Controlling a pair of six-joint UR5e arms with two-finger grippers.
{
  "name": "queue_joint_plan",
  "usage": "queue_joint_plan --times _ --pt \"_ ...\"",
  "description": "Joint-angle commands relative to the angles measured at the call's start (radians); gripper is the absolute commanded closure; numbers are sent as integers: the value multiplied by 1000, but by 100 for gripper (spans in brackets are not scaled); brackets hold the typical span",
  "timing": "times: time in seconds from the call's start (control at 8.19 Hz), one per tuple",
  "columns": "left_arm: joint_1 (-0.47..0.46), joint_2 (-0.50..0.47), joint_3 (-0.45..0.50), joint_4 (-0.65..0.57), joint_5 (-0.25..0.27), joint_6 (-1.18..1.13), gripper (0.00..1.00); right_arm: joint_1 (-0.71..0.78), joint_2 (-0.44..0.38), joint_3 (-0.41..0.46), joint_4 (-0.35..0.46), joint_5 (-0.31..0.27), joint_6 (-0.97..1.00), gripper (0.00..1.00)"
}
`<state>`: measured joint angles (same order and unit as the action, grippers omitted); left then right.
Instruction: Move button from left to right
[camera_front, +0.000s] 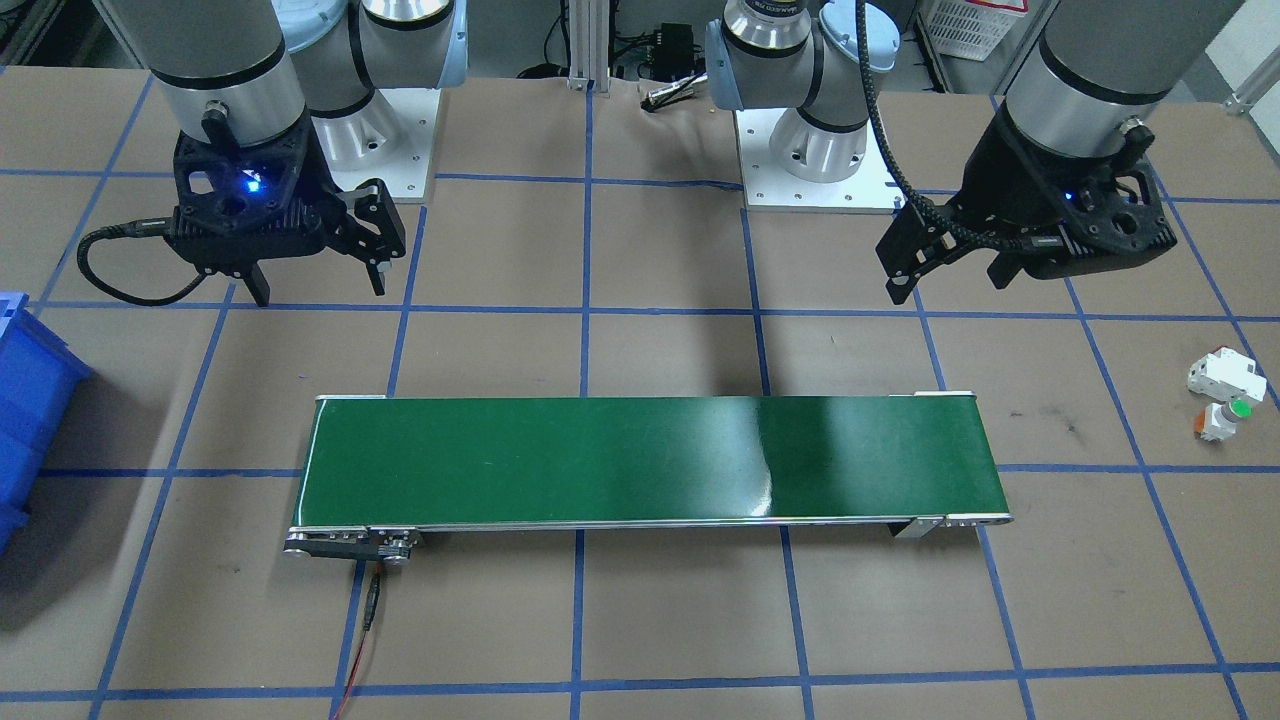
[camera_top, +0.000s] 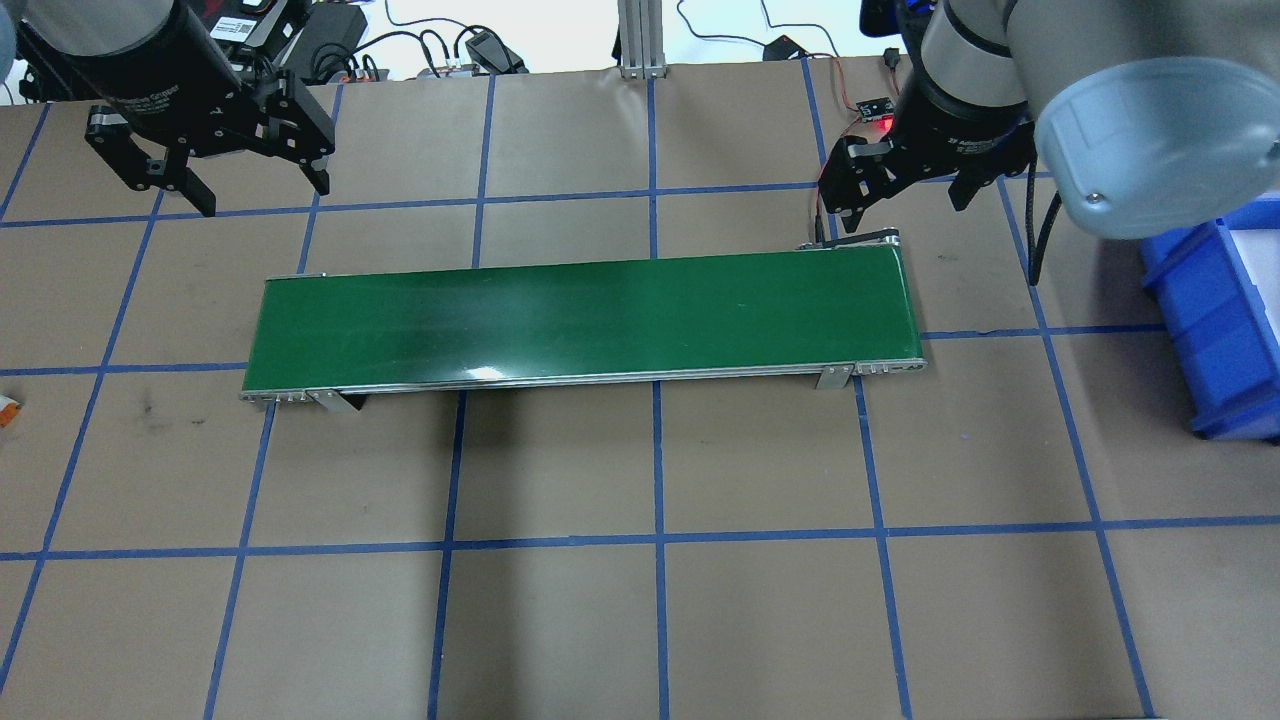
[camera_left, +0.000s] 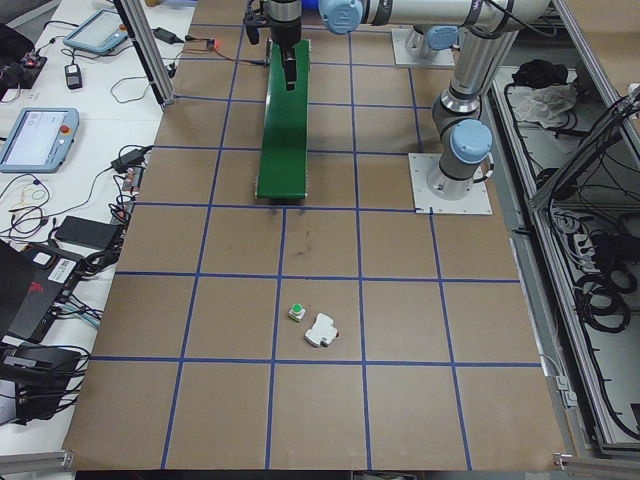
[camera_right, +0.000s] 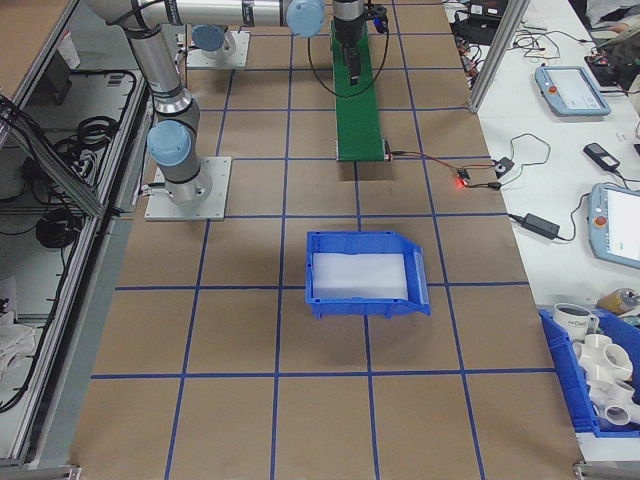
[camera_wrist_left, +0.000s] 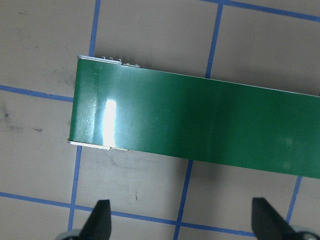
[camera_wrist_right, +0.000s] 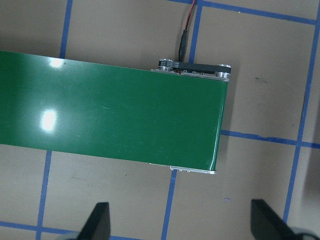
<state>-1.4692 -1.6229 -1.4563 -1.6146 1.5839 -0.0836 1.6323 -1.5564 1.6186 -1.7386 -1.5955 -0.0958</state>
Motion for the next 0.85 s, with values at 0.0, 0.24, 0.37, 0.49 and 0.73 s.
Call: queue_joint_plan --times 0.0,0.24,0.37,0.49,0.73 --pt "-17 8 -1 4 -1 -13 0 0 -1 0 -2 -3 5 0" --pt "24 2 5 -10 -1 138 0 0 -1 1 -2 -1 2 0" --pt "121 0 4 -30 -1 242 0 1 -2 1 -7 -1 5 0" --pt "241 -12 -2 -43 -1 339 0 0 -2 0 -9 -3 4 0" --pt "410 -63 -6 -30 17 510 0 1 -1 0 -9 -3 1 0"
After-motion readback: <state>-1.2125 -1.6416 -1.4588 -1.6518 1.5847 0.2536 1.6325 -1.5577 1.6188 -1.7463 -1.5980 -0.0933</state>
